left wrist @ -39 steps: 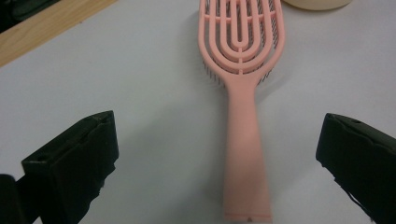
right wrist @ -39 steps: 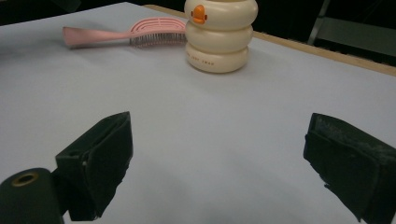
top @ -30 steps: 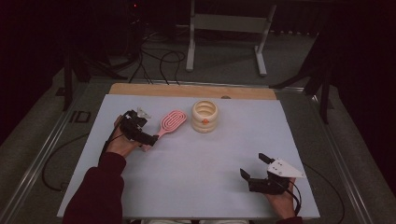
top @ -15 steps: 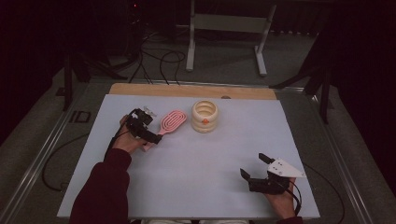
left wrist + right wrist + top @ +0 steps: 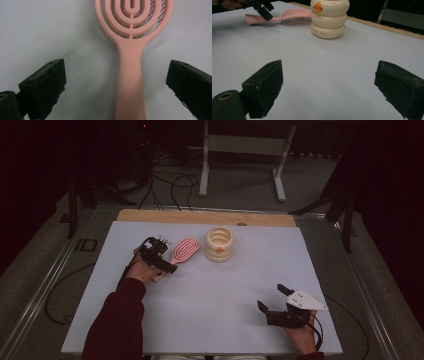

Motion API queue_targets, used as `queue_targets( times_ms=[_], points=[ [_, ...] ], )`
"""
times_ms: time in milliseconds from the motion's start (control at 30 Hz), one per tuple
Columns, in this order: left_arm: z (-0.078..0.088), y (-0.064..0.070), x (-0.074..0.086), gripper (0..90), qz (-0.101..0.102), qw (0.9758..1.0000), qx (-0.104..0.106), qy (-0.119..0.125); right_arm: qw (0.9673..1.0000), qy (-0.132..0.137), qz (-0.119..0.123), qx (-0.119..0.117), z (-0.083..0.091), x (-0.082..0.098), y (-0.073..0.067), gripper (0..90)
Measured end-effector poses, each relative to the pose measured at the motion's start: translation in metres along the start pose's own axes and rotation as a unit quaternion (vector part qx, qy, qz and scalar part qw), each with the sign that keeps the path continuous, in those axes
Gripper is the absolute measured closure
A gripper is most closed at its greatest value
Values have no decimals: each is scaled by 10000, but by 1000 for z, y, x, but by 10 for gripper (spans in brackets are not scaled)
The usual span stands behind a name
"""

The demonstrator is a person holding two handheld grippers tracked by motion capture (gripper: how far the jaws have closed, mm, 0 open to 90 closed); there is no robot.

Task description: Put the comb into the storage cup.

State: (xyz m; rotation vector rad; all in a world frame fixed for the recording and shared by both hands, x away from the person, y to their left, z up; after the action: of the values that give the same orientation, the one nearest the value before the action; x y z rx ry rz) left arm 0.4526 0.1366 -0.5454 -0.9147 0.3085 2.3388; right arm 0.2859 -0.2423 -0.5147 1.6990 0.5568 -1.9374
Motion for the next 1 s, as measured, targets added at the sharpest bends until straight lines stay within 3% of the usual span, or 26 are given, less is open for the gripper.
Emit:
queue_targets(
  times_ms=[300, 567, 800, 1000],
  points=[
    [-9, 0, 2, 153, 186, 9997, 64, -109, 10000, 3, -2, -2, 0, 0, 0, 83],
    [-15, 5, 0, 304, 139, 9995, 195, -200, 10000, 2, 4, -6, 0, 0, 0, 83],
    [-18, 5, -4, 482, 168, 9996, 127, -165, 10000, 4, 4, -2, 0, 0, 1, 83],
    [-19, 5, -6, 528, 98, 9997, 99, -200, 10000, 9, 7, -9, 0, 0, 1, 83]
  ],
)
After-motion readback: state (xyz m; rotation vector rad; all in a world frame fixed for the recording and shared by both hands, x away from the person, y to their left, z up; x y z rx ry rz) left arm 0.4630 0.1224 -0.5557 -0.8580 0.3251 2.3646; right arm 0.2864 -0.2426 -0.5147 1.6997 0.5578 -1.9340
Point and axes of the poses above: each handheld gripper's, and its own axes: z roughly backward along the jaws, x roughly out of its underside, y roughly to its right, the point moved 6 cm from there along -z, roughly forward along the jaws, and after that the axes turned 15 degrees about y, right-handed, at the moved point
